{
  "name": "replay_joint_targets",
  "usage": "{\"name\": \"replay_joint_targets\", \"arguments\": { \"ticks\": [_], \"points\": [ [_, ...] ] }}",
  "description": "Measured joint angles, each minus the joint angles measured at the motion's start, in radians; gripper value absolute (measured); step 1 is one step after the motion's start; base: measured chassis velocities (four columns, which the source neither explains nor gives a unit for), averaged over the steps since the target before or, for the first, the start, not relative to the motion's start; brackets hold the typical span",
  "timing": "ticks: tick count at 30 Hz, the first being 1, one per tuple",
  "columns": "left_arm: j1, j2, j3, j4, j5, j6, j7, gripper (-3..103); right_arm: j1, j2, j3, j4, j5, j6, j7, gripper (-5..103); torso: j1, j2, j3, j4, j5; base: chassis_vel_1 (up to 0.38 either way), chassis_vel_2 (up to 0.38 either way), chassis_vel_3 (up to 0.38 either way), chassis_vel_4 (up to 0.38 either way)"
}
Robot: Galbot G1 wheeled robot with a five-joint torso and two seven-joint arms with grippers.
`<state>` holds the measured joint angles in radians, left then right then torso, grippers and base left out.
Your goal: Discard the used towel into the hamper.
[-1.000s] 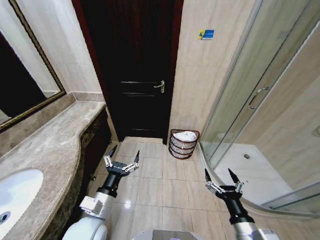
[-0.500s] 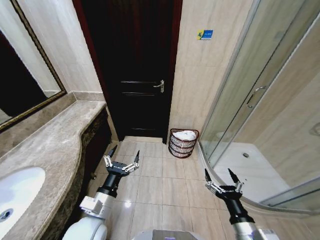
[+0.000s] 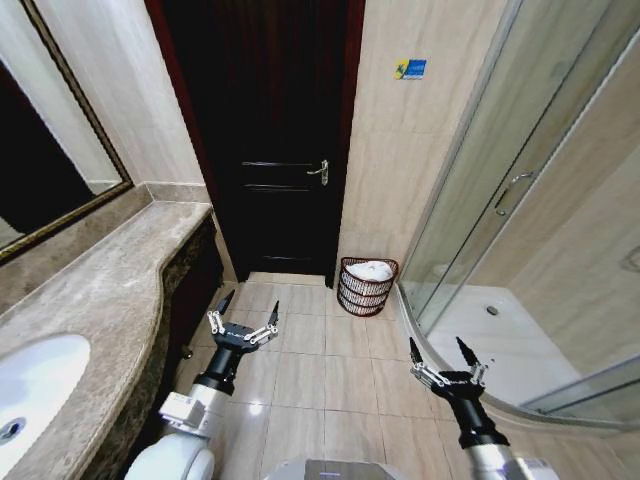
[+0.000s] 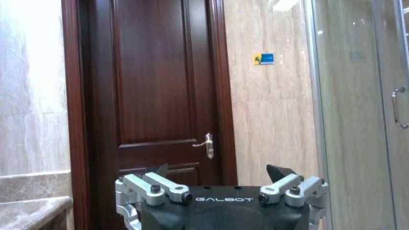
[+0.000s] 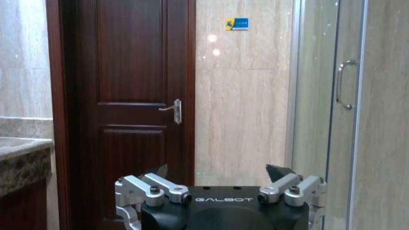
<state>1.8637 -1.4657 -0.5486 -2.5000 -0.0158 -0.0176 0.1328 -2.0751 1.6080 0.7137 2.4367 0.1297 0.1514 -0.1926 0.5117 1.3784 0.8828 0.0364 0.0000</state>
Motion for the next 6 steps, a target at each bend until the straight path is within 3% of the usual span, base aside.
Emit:
{"name": "replay_joint_targets", "arguments": {
  "ticks": [6],
  "points": [
    [0.0, 0.0, 0.0, 0.0, 0.0, 0.0, 0.0, 100, 0.0, 0.0, 0.0, 0.0, 0.0, 0.0, 0.0, 100, 0.0, 0.0, 0.0, 0.0, 0.0, 0.0, 0.0, 0.0, 0.0]
  ]
}}
